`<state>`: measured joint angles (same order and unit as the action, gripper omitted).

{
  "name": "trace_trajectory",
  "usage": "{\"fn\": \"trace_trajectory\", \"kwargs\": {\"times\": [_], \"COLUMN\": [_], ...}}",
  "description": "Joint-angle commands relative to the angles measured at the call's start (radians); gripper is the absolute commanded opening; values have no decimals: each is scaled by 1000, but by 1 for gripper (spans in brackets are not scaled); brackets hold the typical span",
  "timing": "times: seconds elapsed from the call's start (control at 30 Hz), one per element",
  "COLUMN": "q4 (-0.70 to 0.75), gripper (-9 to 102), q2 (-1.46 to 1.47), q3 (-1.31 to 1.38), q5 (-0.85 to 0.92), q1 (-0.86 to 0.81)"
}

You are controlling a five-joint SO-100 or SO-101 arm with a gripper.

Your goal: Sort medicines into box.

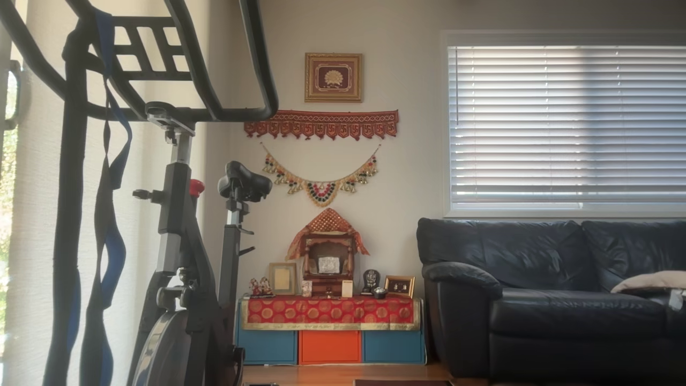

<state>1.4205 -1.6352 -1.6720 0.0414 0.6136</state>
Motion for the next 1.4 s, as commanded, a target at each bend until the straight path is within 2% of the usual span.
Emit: {"fn": "trace_trajectory", "kwargs": {"times": [0.0,0.87,1.37], "q4": [-2,-28,-5], "gripper": [36,31,31], "q2": [-21,-15,-8], "q3": [17,-5,14], "q5": [11,52,118], "q1": [-6,-5,-15]}}
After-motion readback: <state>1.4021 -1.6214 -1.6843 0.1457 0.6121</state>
